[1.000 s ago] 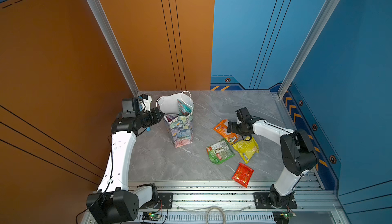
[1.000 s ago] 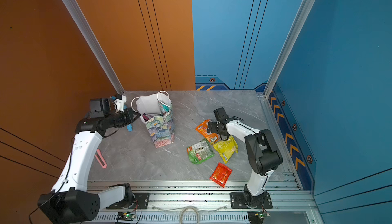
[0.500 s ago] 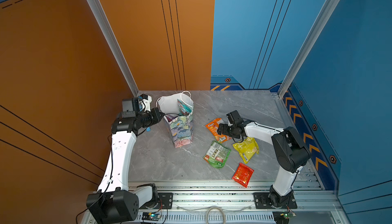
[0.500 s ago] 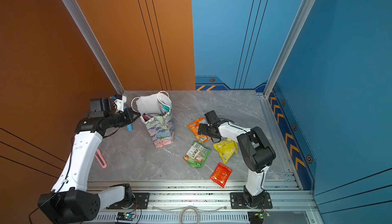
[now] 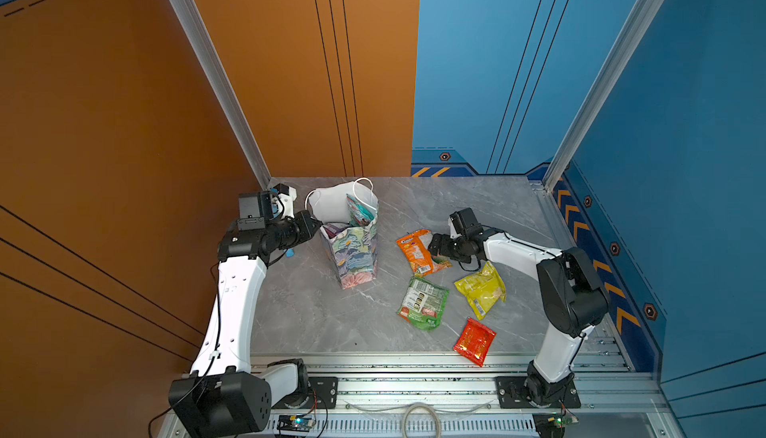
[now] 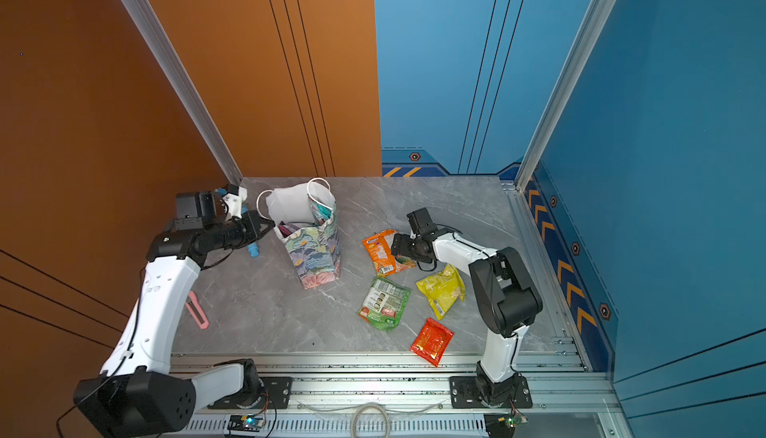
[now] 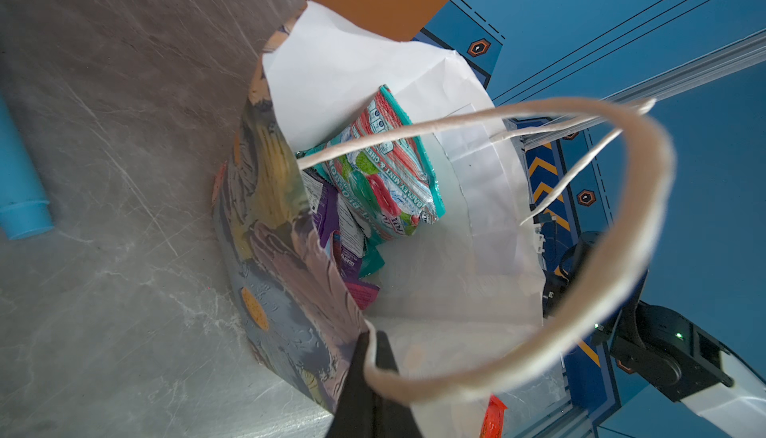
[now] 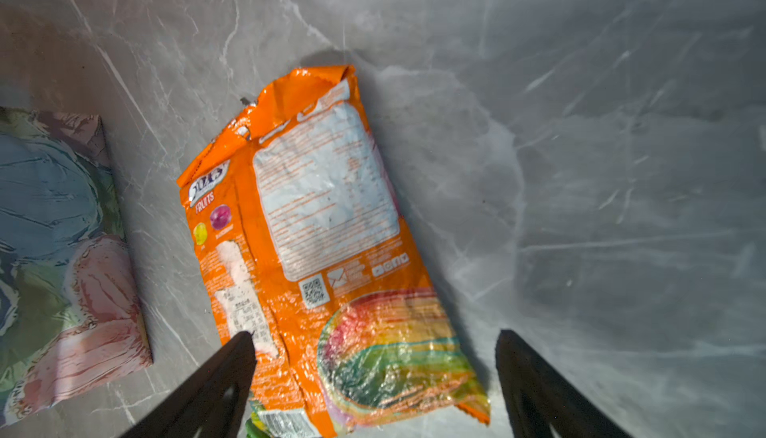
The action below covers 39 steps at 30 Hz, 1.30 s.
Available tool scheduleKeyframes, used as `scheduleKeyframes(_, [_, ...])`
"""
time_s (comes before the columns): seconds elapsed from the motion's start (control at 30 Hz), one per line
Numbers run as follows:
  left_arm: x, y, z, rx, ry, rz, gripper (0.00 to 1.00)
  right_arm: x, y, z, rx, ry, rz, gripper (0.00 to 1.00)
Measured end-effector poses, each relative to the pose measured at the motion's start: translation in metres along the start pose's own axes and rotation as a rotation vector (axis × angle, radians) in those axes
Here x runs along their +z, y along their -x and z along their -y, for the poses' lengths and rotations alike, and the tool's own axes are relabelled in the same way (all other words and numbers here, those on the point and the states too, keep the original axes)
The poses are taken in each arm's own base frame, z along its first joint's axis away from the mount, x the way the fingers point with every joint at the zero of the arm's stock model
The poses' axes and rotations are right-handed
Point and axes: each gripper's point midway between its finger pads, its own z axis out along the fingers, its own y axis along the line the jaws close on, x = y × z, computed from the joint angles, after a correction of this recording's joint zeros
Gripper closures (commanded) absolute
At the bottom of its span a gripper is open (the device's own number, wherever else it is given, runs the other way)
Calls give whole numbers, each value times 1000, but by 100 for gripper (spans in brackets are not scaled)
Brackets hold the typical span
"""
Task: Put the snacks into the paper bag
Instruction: 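Lower the right gripper onto the orange Fox's Fruits bag and close, then lift the orange Fruits bag with the right gripper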
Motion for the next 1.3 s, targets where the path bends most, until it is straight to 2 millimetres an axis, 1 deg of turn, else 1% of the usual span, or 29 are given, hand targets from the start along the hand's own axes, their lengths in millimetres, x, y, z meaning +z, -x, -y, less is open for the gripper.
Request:
scheduleKeyframes(0.13, [0, 0, 0, -3, 0, 0, 100, 10, 4, -6, -16, 45, -26, 17])
scheduleKeyframes(0.27, [0, 0, 0, -7, 0, 0, 100, 26, -7, -5, -22, 63, -77, 21])
scheduleKeyframes(0.37, [0, 0, 0, -7, 0, 1, 100, 28, -4, -9, -28, 82, -74, 26])
scheduleKeyframes(0.57, [0, 0, 0, -7, 0, 0, 100, 33, -7, -13, -32, 98, -84, 38])
scheduleKeyframes(0.67, [0, 0, 0, -7, 0, 0, 100, 36, -9, -17, -39, 102, -86, 45])
scheduleKeyframes(0.77, [0, 0, 0, -7, 0, 0, 100, 38, -12, -22, -48, 97, -85, 56])
scheduleKeyframes(0.83, [0, 0, 0, -7, 0, 0, 100, 39, -14, -25, -53, 94, -81, 61])
scheduleKeyframes(1.03, [0, 0, 0, -7, 0, 0, 100, 39, -13, -32, -47, 101, -65, 84])
scheduleKeyframes(1.1, [0, 0, 0, -7, 0, 0, 100, 39, -10, -36, -44, 111, -58, 86])
scheduleKeyframes(1.3, [0, 0, 0, -6, 0, 1, 100, 38, -7, -41, -42, 123, -45, 99])
